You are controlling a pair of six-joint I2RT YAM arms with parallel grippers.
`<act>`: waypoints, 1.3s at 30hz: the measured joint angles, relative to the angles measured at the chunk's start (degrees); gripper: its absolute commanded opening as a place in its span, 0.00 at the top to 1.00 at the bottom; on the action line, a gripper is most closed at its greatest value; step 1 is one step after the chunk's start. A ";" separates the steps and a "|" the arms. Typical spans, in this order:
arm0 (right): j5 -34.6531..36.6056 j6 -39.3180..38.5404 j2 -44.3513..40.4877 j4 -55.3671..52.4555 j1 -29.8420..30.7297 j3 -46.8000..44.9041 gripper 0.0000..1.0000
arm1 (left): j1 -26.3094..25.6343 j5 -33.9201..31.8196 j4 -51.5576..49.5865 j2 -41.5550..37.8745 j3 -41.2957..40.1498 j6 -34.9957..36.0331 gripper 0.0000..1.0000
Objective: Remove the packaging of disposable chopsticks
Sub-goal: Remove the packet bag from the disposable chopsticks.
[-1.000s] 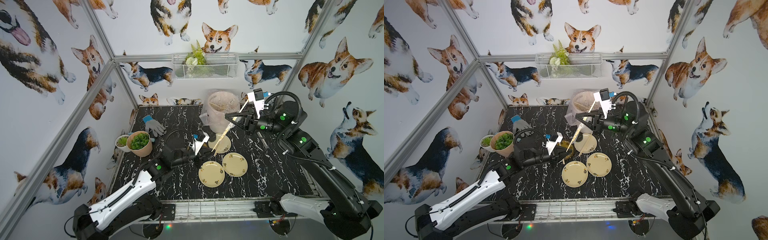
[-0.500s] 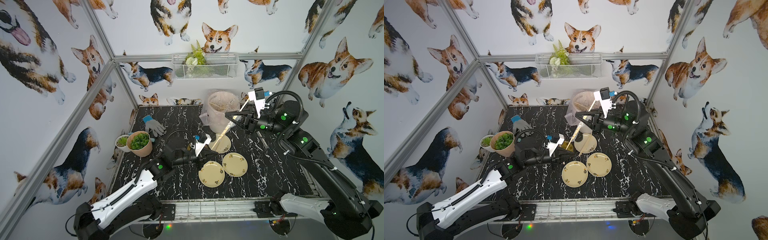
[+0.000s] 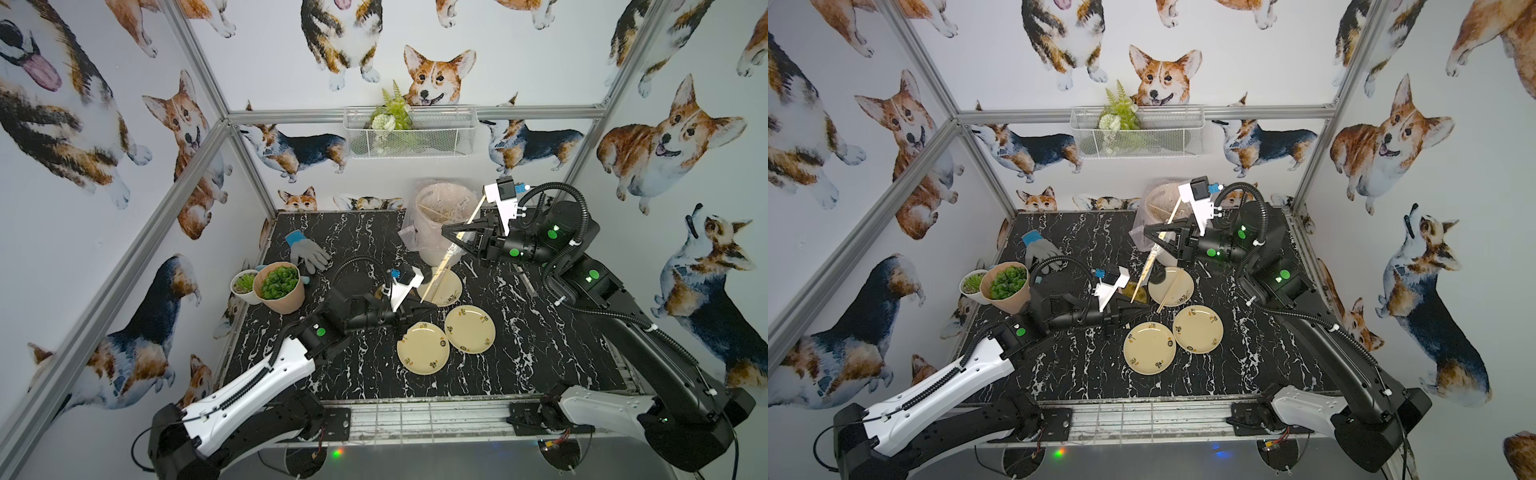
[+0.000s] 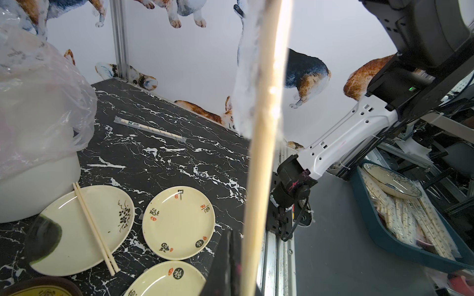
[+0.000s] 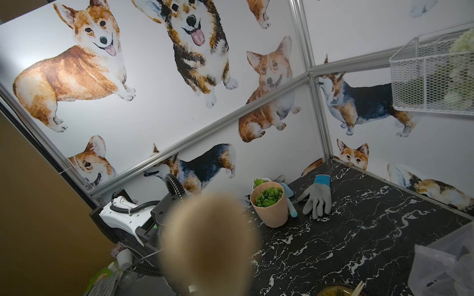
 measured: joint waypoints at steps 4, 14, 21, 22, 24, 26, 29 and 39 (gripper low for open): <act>0.22 1.90 -0.09 4.13 0.74 -2.75 1.00 | 0.00 -1.11 -1.22 -1.44 -0.50 -0.22 1.00; 4.66 8.92 -1.75 20.02 4.87 -15.26 1.00 | -0.11 -3.52 -3.41 -2.67 -1.29 -1.70 1.00; 7.56 9.79 -1.77 23.32 7.50 -19.56 1.00 | -0.11 -3.85 -1.53 -2.82 -1.33 -3.02 1.00; 7.87 10.14 -1.77 23.45 7.78 -20.13 1.00 | -0.11 -4.00 -1.22 -2.93 -1.33 -3.02 1.00; 7.98 10.58 -1.70 23.69 8.13 -20.76 1.00 | -0.11 -4.44 -0.48 -3.17 -1.33 -3.08 1.00; 8.55 10.91 -1.73 24.09 8.46 -21.11 1.00 | -0.11 -4.63 -0.44 -3.26 -1.42 -3.43 1.00; 9.18 11.02 -1.73 24.70 8.83 -21.18 1.00 | -0.11 -4.72 0.07 -3.34 -1.44 -3.45 1.00; 7.19 3.54 -6.23 7.93 6.10 -15.10 1.00 | -0.04 -5.75 0.35 -4.33 -1.16 -1.64 0.24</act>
